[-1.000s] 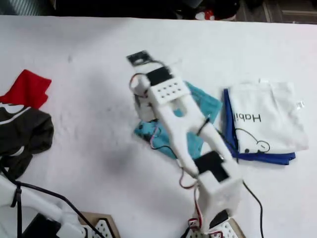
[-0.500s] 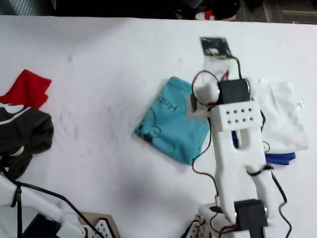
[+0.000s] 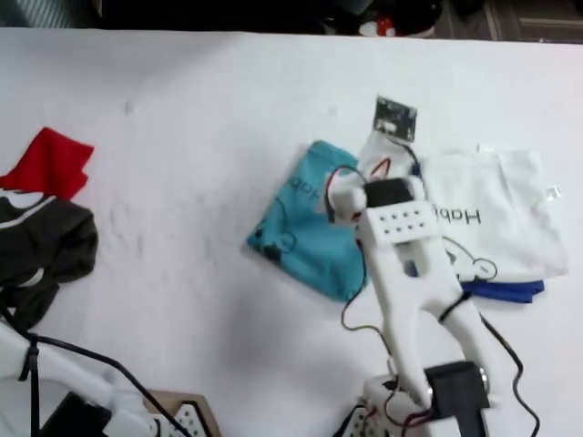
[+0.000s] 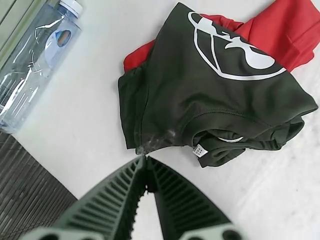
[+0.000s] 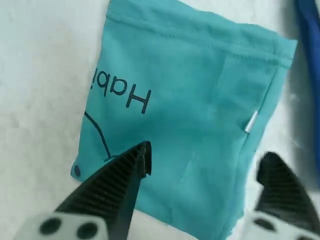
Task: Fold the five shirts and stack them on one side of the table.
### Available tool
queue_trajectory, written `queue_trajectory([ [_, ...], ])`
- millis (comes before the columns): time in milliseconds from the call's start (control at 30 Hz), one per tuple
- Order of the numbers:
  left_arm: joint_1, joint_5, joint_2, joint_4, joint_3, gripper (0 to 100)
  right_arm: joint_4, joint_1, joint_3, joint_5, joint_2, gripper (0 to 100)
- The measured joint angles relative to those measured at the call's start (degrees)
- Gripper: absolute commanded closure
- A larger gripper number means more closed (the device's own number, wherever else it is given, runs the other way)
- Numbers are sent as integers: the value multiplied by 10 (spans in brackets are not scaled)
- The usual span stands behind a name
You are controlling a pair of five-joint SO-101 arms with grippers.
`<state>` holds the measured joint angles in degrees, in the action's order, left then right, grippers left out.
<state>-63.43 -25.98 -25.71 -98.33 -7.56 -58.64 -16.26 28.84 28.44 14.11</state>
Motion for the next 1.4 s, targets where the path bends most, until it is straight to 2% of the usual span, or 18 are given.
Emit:
queue_trajectory([
  [233, 0, 0, 0, 0, 0, 976, 48, -4, 2, 63, -95, 577],
  [533, 0, 0, 0, 0, 0, 976, 121, -5, 1, 73, -216, 580],
  [633, 0, 0, 0, 0, 0, 976, 146, -4, -4, 74, -245, 662],
  [833, 0, 0, 0, 0, 0, 976, 116, 2, -47, 73, -276, 991],
  [900, 0, 0, 0, 0, 0, 976, 103, 14, -55, 71, -280, 961],
  [1000, 0, 0, 0, 0, 0, 976, 82, 29, -70, 10, -276, 985],
  [1167, 0, 0, 0, 0, 0, 976, 33, 53, -87, -156, -212, 982],
  [1400, 33, 0, 0, 0, 0, 976, -129, 105, -162, -394, -79, 982],
])
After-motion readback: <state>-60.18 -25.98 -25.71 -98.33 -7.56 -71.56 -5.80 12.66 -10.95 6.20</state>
